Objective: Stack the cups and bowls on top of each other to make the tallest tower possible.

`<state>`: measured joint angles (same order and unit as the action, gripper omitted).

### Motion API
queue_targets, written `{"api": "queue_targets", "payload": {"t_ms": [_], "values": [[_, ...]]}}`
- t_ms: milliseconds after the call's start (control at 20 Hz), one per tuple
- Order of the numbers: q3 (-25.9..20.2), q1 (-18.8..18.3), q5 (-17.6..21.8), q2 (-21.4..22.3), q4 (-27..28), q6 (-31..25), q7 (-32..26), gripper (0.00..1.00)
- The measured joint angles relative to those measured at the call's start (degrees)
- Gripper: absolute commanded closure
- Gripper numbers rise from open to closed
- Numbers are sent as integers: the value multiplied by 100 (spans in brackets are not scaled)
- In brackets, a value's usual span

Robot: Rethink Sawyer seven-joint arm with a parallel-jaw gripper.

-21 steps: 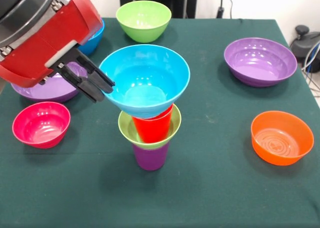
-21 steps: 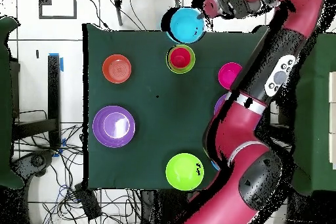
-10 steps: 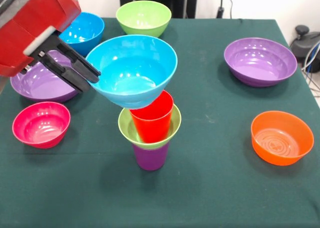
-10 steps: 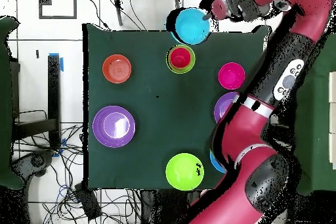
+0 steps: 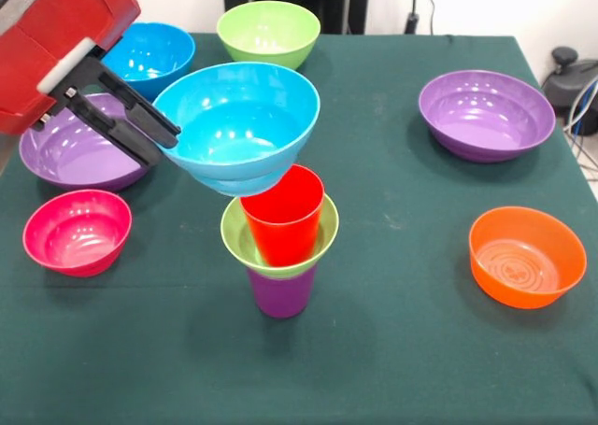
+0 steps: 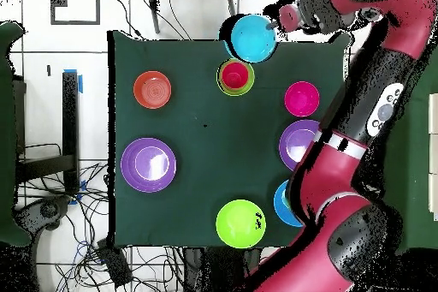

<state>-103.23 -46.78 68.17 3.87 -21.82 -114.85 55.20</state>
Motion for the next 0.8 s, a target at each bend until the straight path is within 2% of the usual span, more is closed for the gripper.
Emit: {"api": "queue_targets", "payload": {"t_ms": [800], "values": [[875, -27, -1043, 8, -476, 481, 0, 100]]}}
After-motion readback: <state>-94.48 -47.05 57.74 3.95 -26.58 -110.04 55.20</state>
